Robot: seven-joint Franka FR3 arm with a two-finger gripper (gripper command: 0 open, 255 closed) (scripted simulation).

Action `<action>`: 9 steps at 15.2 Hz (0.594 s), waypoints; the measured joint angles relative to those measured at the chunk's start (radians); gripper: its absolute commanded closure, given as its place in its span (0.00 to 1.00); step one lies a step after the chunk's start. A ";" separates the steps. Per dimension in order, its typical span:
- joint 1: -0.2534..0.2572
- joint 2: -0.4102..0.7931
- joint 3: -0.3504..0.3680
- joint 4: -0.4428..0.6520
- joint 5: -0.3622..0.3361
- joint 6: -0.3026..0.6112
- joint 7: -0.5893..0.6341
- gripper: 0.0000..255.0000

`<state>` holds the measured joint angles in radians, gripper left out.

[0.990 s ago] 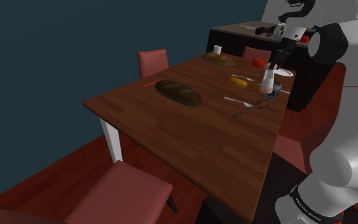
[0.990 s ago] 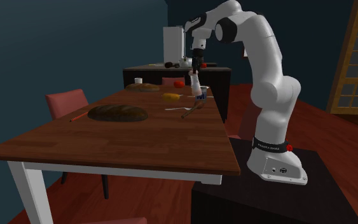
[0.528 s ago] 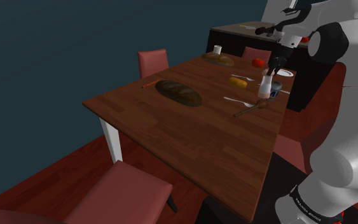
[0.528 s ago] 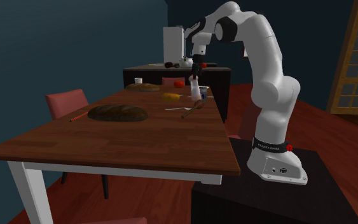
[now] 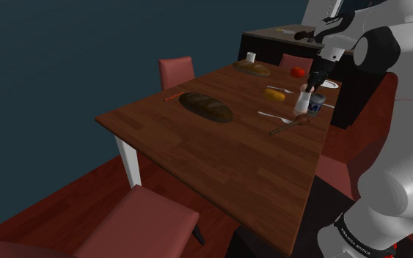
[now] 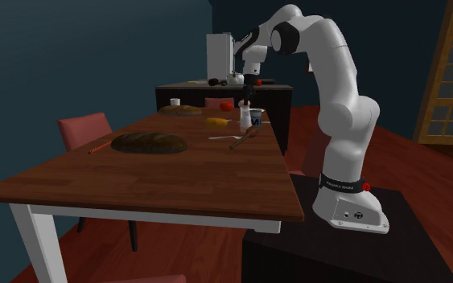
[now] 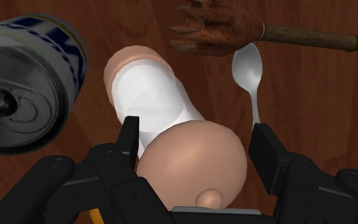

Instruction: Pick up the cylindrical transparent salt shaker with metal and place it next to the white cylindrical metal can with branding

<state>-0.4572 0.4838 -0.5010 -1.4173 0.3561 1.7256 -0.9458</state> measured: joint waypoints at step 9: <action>0.000 0.000 0.000 0.000 0.000 0.001 0.000 0.00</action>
<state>-0.4573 0.4839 -0.5010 -1.4177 0.3562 1.7267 -0.9461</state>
